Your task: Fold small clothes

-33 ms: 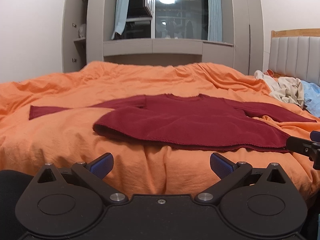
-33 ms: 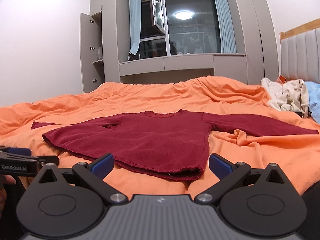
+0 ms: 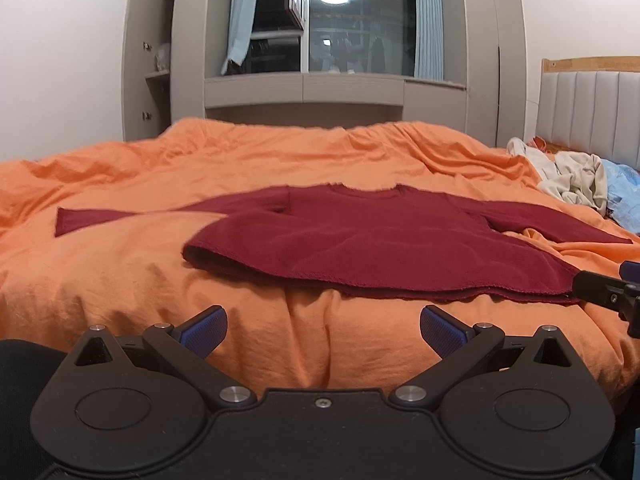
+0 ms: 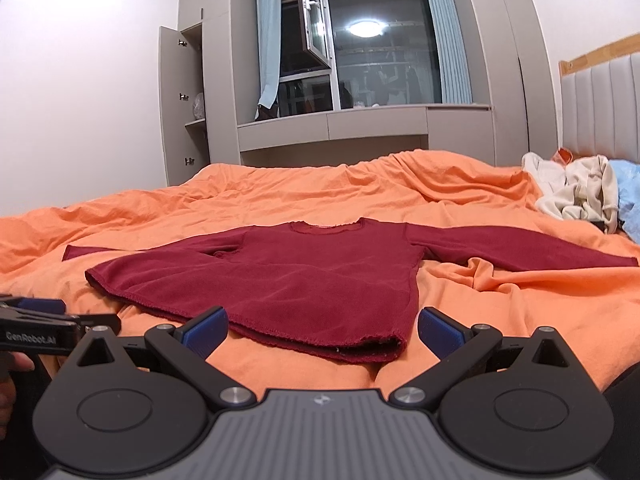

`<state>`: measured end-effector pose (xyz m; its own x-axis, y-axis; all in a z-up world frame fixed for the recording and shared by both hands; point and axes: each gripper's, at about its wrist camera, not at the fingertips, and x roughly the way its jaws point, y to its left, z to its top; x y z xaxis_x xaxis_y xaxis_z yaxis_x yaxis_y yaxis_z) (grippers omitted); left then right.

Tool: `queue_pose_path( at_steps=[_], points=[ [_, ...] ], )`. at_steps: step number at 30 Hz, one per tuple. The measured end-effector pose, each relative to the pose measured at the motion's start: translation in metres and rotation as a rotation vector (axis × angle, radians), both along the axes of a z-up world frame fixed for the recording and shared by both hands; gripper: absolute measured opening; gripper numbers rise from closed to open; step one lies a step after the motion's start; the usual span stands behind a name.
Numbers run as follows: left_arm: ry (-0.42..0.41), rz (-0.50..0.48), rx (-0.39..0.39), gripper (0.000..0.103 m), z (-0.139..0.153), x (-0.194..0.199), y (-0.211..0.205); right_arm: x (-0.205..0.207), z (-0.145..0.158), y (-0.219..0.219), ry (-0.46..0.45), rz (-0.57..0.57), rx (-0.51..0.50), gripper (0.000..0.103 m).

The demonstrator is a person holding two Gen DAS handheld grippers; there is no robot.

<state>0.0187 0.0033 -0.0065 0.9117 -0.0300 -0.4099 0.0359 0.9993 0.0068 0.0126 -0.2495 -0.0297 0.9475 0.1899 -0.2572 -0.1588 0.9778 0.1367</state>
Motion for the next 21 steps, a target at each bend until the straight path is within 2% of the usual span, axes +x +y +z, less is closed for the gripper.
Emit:
queue_pose_path(
  at_steps=[6, 10, 14, 17, 21],
  points=[
    [0.035, -0.033, -0.004, 0.102, 0.011, 0.019, -0.007, 0.019, 0.011, -0.021, 0.028, -0.034, 0.036, 0.103],
    [0.038, -0.064, 0.008, 0.102, 0.022, 0.040, -0.015, 0.043, 0.016, -0.048, 0.065, -0.116, 0.088, 0.103],
    [0.049, -0.091, -0.008, 0.102, 0.037, 0.072, -0.021, 0.076, 0.016, -0.091, 0.143, -0.209, 0.224, 0.103],
    [0.056, -0.099, 0.006, 0.102, 0.045, 0.097, -0.027, 0.095, 0.011, -0.130, 0.162, -0.266, 0.347, 0.103],
    [0.067, -0.110, 0.021, 0.102, 0.053, 0.132, -0.033, 0.118, 0.013, -0.163, 0.137, -0.349, 0.376, 0.103]
  ],
)
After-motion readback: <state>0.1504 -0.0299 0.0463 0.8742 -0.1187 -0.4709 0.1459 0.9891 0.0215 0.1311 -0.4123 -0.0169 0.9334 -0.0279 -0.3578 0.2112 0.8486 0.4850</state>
